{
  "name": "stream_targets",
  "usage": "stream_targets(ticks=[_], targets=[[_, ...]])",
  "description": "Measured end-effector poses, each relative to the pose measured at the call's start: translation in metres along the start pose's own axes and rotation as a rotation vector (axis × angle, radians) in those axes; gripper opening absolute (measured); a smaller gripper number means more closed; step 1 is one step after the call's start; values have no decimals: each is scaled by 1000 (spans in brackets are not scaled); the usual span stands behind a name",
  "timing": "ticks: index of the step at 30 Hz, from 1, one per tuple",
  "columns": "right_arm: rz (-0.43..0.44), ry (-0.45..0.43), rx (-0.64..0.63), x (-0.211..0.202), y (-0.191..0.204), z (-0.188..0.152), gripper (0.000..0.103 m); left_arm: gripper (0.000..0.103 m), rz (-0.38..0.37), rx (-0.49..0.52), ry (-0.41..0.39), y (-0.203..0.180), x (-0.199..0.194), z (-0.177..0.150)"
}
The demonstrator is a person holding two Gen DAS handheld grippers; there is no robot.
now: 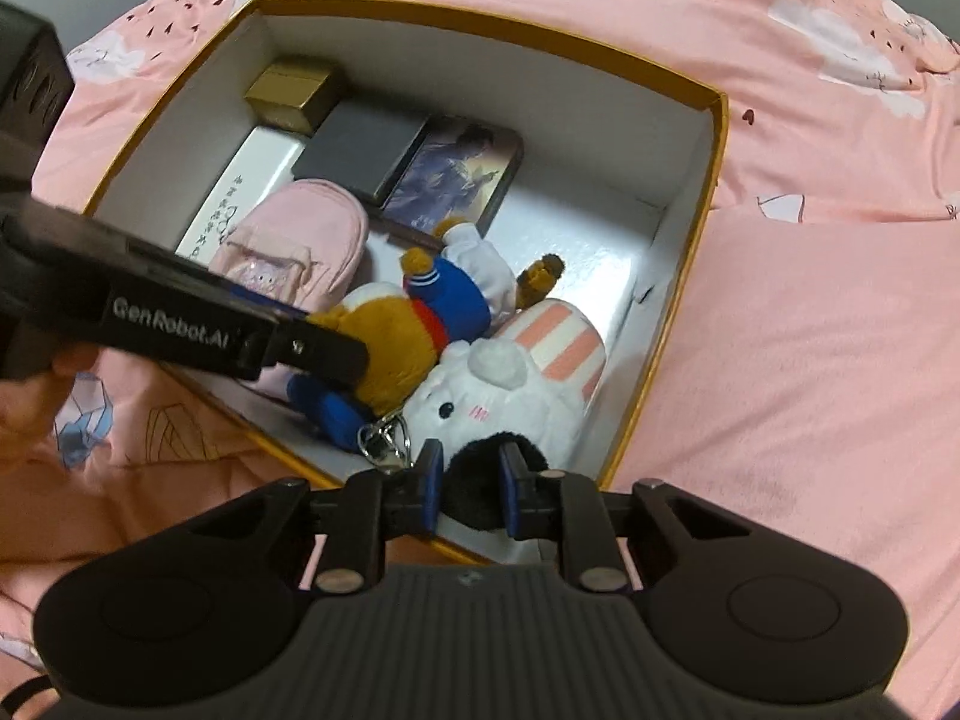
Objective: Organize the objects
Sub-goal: 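Lower the duck plush and bunny plush into the box and open both tools, then move both tools back to the tape measure and crocheted fruit beside the box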
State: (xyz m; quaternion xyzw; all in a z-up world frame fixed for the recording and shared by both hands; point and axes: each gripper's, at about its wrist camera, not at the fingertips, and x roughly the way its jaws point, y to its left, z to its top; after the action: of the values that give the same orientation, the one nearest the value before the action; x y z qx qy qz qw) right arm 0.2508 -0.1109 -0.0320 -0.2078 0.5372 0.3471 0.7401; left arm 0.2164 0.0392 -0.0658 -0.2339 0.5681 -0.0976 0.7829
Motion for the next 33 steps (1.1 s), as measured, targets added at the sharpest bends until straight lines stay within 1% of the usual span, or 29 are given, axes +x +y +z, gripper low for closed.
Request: stream_targets(ticks=[3,5,7,11,14,16,18,21,23,26,29,31,33], targets=[[3,0,5,-1,-1,-1,21,39,17,14,-4,-4,-1,-1],[7,-16,10,-6,-1,-3,23,39,22,32,-33,-7,-7,-5],[21,-65,22,-18,-2,-8,25,39,33,67,-92,-14,-20,-11],[53,-192,47,-46,4,-27,25,39,15,182,-192,-34,-50,-31],[69,-269,66,-60,13,-45,29,39,44,253,-233,-49,-66,-48],[65,-309,84,-66,18,-57,30,39,63,265,-245,-55,-72,-58],[54,-347,97,-71,23,-68,32,39,74,267,-244,-59,-74,-65],[38,-399,115,-78,28,-85,40,39,94,285,-241,-63,-78,-78],[16,-420,123,-80,30,-94,42,39,101,303,-234,-66,-78,-87],[-25,-416,147,-74,30,-109,43,39,98,301,-217,-68,-76,-99],[-31,-399,188,-66,27,-124,43,39,100,317,-191,-68,-70,-109],[-43,-386,208,-61,27,-135,43,40,91,335,-156,-67,-62,-115],[-74,-373,216,-55,28,-146,43,42,83,354,-116,-66,-52,-122]])
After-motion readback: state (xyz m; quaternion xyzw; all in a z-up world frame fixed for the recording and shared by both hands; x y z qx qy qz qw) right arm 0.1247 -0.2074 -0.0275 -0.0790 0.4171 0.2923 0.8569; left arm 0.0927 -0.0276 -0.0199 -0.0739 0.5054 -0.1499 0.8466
